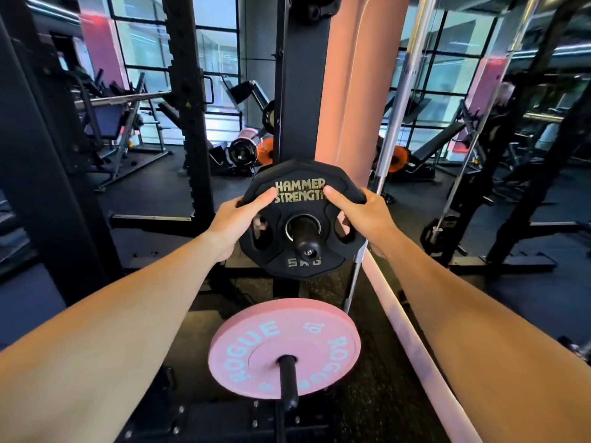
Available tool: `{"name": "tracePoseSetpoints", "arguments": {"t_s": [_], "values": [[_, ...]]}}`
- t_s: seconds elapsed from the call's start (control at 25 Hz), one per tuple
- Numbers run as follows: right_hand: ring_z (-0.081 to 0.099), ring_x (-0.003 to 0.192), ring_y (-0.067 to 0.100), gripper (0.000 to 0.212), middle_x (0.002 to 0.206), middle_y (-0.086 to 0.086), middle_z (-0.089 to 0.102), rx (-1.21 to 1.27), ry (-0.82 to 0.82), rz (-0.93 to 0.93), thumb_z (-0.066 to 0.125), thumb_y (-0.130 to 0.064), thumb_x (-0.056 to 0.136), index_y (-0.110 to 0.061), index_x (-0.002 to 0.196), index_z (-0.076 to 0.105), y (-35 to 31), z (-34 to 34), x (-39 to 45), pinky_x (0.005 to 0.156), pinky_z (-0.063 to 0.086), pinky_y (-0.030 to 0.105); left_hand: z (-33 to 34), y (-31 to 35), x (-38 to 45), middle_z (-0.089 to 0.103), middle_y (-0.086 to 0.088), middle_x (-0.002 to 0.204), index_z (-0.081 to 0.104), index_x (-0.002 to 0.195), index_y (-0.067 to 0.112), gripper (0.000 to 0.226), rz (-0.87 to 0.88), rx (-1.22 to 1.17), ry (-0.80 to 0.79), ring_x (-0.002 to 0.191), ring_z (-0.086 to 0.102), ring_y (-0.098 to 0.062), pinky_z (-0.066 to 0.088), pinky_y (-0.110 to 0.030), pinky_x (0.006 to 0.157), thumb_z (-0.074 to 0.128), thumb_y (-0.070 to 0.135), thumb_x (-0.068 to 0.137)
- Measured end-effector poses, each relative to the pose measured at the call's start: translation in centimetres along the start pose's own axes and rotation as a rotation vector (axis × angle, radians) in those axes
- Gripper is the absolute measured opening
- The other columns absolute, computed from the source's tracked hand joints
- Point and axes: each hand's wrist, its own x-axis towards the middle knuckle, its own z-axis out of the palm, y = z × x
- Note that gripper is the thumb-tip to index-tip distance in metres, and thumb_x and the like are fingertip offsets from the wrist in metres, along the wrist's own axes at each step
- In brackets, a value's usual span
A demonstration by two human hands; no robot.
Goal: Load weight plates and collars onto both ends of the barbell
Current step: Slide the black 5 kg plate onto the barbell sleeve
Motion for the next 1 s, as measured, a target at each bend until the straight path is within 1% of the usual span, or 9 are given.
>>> {"name": "tracePoseSetpoints", "arguments": {"t_s": [0.08, 0.2, 0.36, 0.44, 0.56, 0.64, 0.72, 0.88, 1.0], "values": [[0.066, 0.068, 0.007, 0.071, 0.086, -0.011, 0.076, 0.03, 0.012, 0.009, 0.085, -0.076, 0.044, -0.03, 0.097, 0.073, -0.3, -0.2, -1.9, 0.067, 0.056, 0.029, 0.2, 0.3, -1.3, 0.061, 0.002, 0.055, 0.072, 0.066, 0.024, 0.048, 0.009, -0.012, -0.002, 0.057, 0.06, -0.014, 0.05, -0.033, 0.073, 0.083, 0.07, 0.059], [0.072, 0.069, 0.004, 0.067, 0.082, -0.014, 0.077, 0.078, 0.081, 0.002, 0.089, -0.071, 0.045, -0.028, 0.095, 0.074, -1.1, -0.5, -5.8, 0.062, 0.055, 0.023, 0.4, 0.3, -4.3, 0.046, 0.0, 0.044, 0.064, 0.044, 0.027, 0.047, 0.022, -0.038, -0.002, 0.042, 0.045, -0.016, 0.039, -0.033, 0.058, 0.086, 0.066, 0.057], [0.077, 0.081, 0.013, 0.07, 0.086, -0.006, 0.08, 0.174, 0.174, 0.023, 0.094, -0.067, 0.037, -0.021, 0.088, 0.078, -1.1, -0.2, -12.5, 0.072, 0.063, 0.034, -0.4, 0.2, -8.9, 0.043, 0.0, 0.044, 0.069, 0.07, 0.009, 0.067, 0.097, 0.022, 0.012, 0.038, 0.04, -0.016, 0.033, -0.032, 0.053, 0.086, 0.071, 0.051], [0.077, 0.081, 0.015, 0.073, 0.083, -0.005, 0.08, 0.199, 0.215, 0.013, 0.093, -0.068, 0.035, -0.018, 0.086, 0.078, -1.8, 1.2, -16.0, 0.075, 0.063, 0.037, -2.2, 0.5, -11.8, 0.042, 0.0, 0.043, 0.064, 0.067, 0.011, 0.07, 0.132, 0.04, 0.013, 0.037, 0.039, -0.017, 0.032, -0.031, 0.049, 0.086, 0.074, 0.046], [0.074, 0.066, 0.009, 0.07, 0.073, -0.006, 0.077, 0.218, 0.203, -0.054, 0.092, -0.069, 0.036, -0.018, 0.08, 0.076, -5.2, 5.0, -20.8, 0.059, 0.06, 0.03, -7.8, 2.5, -17.2, 0.043, -0.002, 0.044, 0.064, 0.066, 0.012, 0.074, 0.2, 0.069, 0.05, 0.037, 0.038, -0.017, 0.032, -0.03, 0.047, 0.085, 0.078, 0.041], [0.066, 0.05, 0.005, 0.062, 0.065, -0.007, 0.074, 0.245, 0.134, -0.109, 0.092, -0.069, 0.035, -0.021, 0.07, 0.077, -8.6, 8.7, -23.8, 0.046, 0.051, 0.022, -12.8, 4.3, -21.3, 0.046, -0.009, 0.045, 0.065, 0.069, 0.007, 0.079, 0.241, 0.081, 0.123, 0.038, 0.042, -0.019, 0.034, -0.031, 0.046, 0.085, 0.079, 0.041], [0.07, 0.055, 0.009, 0.057, 0.069, -0.005, 0.077, 0.286, 0.054, -0.166, 0.093, -0.068, 0.037, -0.025, 0.073, 0.079, -11.7, 12.4, -25.9, 0.049, 0.052, 0.021, -17.7, 6.1, -24.8, 0.047, -0.019, 0.05, 0.063, 0.07, 0.003, 0.084, 0.27, 0.098, 0.194, 0.042, 0.047, -0.022, 0.038, -0.033, 0.048, 0.085, 0.079, 0.041], [0.065, 0.05, 0.01, 0.064, 0.062, -0.001, 0.075, 0.264, -0.072, -0.324, 0.088, -0.075, 0.043, -0.02, 0.073, 0.079, -17.5, 21.8, -30.2, 0.049, 0.051, 0.027, -28.7, 9.2, -32.2, 0.04, -0.007, 0.049, 0.056, 0.069, 0.016, 0.078, 0.325, 0.177, 0.415, 0.037, 0.038, -0.018, 0.032, -0.031, 0.042, 0.082, 0.083, 0.039], [0.068, 0.05, 0.019, 0.072, 0.058, 0.003, 0.072, 0.23, -0.191, -0.399, 0.082, -0.082, 0.045, -0.014, 0.068, 0.076, -20.9, 28.5, -33.0, 0.051, 0.055, 0.032, -35.9, 10.6, -36.8, 0.045, -0.009, 0.051, 0.059, 0.061, 0.013, 0.078, 0.328, 0.261, 0.585, 0.037, 0.04, -0.02, 0.035, -0.03, 0.04, 0.078, 0.087, 0.042]]}}
